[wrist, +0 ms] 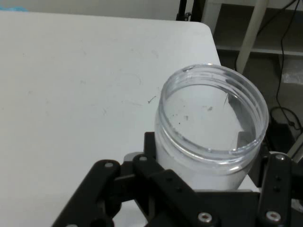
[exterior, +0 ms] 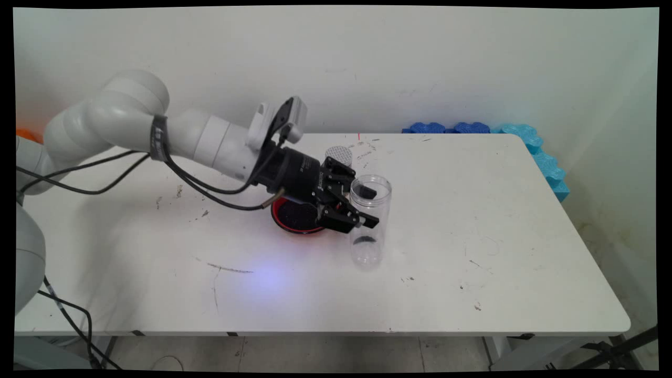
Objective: Place the picked object on the table
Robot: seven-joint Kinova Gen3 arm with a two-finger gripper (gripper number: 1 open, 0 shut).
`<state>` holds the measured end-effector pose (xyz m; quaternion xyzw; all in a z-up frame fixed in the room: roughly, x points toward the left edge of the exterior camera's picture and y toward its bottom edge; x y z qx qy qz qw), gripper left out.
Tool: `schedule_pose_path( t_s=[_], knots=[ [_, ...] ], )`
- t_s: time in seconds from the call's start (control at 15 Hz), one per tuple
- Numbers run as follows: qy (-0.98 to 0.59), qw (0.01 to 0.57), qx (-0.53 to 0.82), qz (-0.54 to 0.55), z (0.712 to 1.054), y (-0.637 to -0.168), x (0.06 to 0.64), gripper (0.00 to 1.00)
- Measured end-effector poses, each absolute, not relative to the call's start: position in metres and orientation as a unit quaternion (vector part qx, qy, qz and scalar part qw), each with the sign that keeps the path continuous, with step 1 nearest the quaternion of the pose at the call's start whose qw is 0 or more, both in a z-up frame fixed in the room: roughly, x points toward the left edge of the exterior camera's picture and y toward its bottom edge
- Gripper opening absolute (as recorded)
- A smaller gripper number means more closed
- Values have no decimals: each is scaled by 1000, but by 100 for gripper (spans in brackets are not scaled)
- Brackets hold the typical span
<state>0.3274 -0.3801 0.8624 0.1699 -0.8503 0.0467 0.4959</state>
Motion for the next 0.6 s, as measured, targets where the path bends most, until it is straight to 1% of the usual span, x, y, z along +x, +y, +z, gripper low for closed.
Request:
schedule_pose_path(
  t_s=[0.6],
  knots=[
    [-849,493,186,41,833,-376,322,0]
  ],
)
